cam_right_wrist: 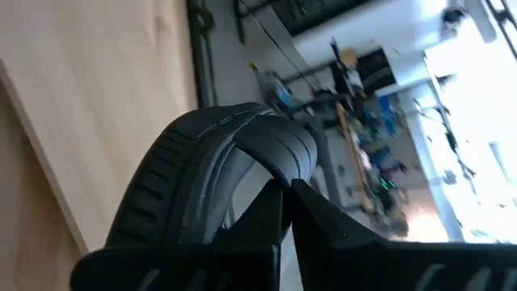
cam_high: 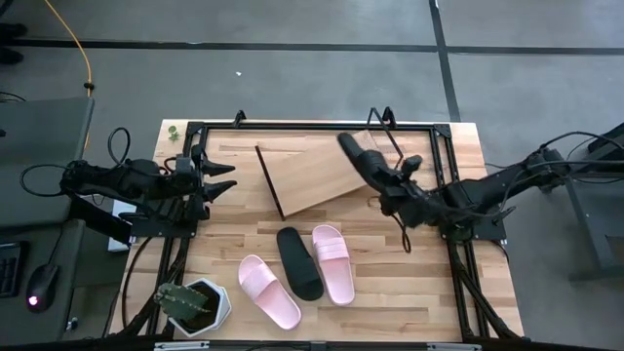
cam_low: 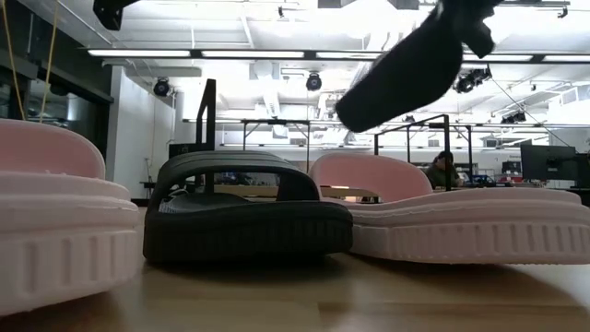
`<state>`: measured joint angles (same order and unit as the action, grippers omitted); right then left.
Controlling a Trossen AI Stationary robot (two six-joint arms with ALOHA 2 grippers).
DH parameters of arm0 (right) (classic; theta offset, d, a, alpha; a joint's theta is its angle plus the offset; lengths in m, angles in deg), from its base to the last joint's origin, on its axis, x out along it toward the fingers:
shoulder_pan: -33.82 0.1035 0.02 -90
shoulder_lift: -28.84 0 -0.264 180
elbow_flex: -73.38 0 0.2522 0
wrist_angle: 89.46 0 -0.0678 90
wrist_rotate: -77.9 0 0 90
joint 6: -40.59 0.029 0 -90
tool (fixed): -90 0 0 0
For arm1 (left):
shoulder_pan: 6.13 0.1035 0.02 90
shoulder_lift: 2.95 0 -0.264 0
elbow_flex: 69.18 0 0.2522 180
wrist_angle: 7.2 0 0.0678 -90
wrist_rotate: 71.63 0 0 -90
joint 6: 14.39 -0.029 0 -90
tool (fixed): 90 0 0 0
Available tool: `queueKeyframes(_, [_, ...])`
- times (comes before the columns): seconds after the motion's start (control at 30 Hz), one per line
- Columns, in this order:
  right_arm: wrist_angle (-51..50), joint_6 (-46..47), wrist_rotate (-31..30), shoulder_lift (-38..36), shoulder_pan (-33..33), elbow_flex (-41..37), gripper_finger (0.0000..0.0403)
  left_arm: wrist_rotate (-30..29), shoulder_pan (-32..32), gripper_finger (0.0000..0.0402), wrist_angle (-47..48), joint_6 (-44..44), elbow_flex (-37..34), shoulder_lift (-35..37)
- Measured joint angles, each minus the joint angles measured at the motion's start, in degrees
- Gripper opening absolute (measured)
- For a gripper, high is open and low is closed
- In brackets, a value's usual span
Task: Pick and place slides into the shelf
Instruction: Put the right black slipper on the shelf
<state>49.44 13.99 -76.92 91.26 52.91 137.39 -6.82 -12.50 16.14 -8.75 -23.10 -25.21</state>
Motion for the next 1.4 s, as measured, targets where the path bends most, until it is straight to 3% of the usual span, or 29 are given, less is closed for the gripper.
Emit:
queueKeyframes(0.23, [13.55, -15.08, 8.77, -0.23, -10.45, -2.44, 0.0, 0.01, 0.0, 0.0177, 0.06, -0.89, 0.0, -0.02])
queueKeyframes(0.4, [14.27, -17.19, 17.25, -0.23, -17.3, -2.44, 0.0, 0.0, 0.0, 0.0177, 0.57, -0.89, 0.0, -0.02])
queueKeyframes(0.7, [13.6, -21.7, 23.51, 0.47, -24.46, -2.44, 0.0, 0.02, 0.0, 0.0177, 0.94, -0.65, 0.0, -0.02])
queueKeyframes(0.97, [13.23, -23.0, 24.39, 4.87, -28.57, -2.44, 0.0, 0.02, -0.02, 0.0177, 0.94, 0.16, 0.0, 0.0])
queueKeyframes(1.4, [13.47, -24.99, 19.78, 9.96, -30.76, -2.44, 0.0, 0.03, -0.02, 0.0177, 1.33, 0.16, 0.0, -0.01])
